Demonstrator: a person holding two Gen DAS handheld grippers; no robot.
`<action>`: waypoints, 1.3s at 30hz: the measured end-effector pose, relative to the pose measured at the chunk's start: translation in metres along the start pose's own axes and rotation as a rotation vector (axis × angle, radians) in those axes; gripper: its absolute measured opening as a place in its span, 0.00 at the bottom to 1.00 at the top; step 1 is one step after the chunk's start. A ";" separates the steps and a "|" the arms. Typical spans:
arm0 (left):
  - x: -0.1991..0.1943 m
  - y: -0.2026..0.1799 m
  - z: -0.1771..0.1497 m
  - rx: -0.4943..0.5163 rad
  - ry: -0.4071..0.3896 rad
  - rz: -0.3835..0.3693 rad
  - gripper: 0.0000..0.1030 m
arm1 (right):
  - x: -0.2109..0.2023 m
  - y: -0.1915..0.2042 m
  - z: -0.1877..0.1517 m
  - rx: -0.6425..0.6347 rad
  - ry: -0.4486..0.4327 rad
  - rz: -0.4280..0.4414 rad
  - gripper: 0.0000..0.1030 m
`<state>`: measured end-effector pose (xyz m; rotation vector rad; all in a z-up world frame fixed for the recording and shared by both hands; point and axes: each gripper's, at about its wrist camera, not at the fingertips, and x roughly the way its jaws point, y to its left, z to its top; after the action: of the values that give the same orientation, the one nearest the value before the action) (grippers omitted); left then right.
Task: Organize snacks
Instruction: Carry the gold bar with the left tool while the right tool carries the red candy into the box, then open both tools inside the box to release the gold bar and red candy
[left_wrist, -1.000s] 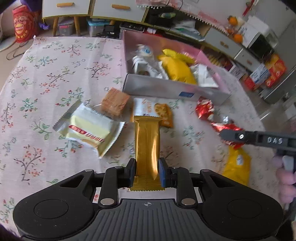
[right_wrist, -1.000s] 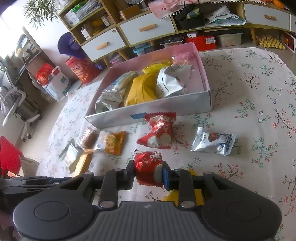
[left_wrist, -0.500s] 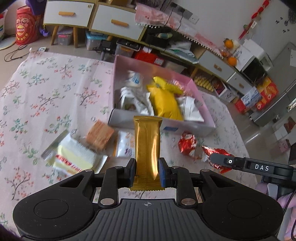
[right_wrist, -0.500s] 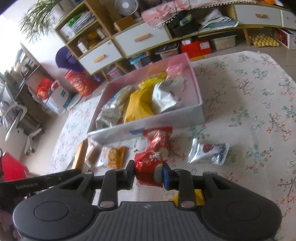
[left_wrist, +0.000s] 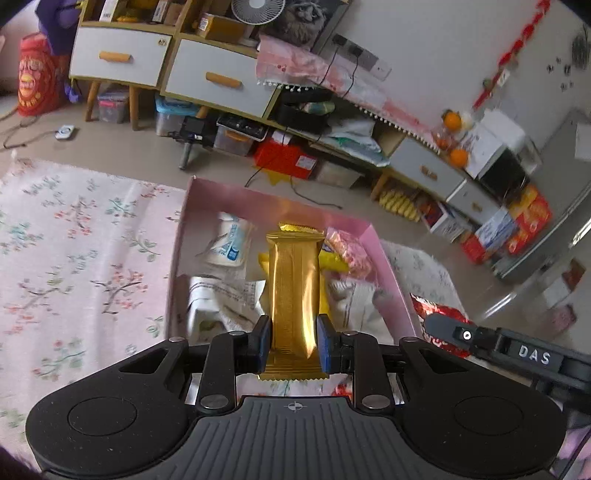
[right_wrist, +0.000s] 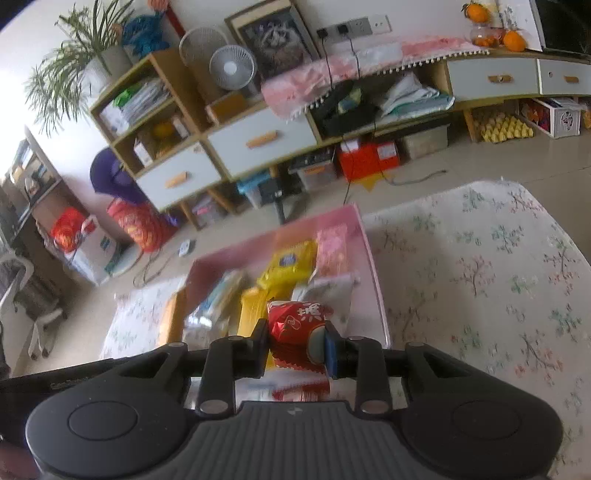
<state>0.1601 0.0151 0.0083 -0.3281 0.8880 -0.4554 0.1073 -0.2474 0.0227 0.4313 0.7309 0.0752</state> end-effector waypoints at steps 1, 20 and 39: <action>0.008 0.004 0.000 -0.009 0.009 0.007 0.22 | 0.005 -0.006 -0.003 0.011 -0.007 0.010 0.13; 0.058 0.025 0.003 -0.029 -0.029 -0.022 0.22 | 0.053 -0.039 0.001 0.055 0.012 -0.028 0.13; 0.045 -0.002 -0.008 0.065 0.012 -0.007 0.64 | 0.030 -0.035 0.002 0.060 0.026 0.031 0.48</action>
<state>0.1778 -0.0106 -0.0253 -0.2697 0.8824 -0.4924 0.1283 -0.2741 -0.0091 0.4995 0.7536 0.0889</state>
